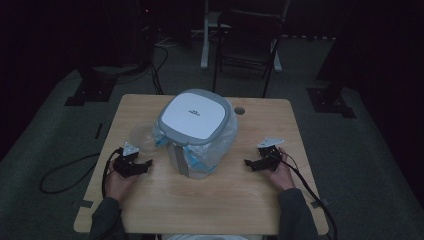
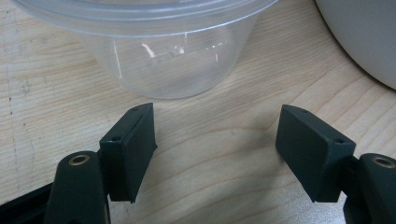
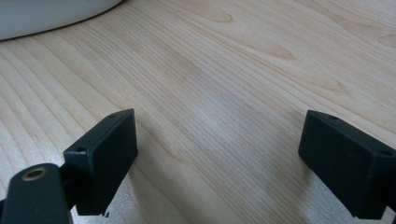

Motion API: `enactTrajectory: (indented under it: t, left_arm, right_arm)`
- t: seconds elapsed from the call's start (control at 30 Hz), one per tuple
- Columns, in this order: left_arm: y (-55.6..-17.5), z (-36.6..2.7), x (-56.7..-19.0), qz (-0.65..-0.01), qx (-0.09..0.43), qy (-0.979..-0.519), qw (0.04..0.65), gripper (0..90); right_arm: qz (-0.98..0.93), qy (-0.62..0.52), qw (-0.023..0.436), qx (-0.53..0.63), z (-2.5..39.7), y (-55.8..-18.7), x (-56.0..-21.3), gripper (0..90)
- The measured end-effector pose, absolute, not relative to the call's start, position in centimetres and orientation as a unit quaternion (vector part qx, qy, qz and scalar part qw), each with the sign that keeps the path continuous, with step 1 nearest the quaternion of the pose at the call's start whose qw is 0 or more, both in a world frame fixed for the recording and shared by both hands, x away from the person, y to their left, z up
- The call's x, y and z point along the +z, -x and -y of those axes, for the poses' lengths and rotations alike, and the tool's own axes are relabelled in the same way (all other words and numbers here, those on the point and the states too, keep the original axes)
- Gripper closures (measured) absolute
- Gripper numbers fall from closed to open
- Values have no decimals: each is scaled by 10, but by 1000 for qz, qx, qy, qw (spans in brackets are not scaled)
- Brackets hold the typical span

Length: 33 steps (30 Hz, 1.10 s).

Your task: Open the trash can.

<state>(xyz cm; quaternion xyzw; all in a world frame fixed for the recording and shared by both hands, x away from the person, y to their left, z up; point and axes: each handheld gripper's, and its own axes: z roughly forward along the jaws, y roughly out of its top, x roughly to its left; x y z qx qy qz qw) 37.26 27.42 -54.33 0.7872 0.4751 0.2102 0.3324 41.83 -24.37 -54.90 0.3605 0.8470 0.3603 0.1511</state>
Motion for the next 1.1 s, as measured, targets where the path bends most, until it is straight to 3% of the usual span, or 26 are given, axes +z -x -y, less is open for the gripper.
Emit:
enactTrajectory:
  t: [0.37, 0.67, 0.97, 1.1]
  left_arm:
    - [-370, -273, -543, -480, 212, -784, 331, 296]
    - [-370, -273, -543, -481, 212, -783, 332, 296]
    - [-370, -273, -543, -481, 212, -783, 332, 296]
    - [-370, -273, -543, -480, 212, -784, 331, 295]
  right_arm:
    - [-849, -355, 149, 362, 244, -420, -549, 115]
    - [-829, -394, 144, 369, 250, -420, -545, 241]
    - [-822, -409, 176, 357, 253, -413, -523, 188]
    - [-826, -400, 183, 354, 252, -413, -508, 226]
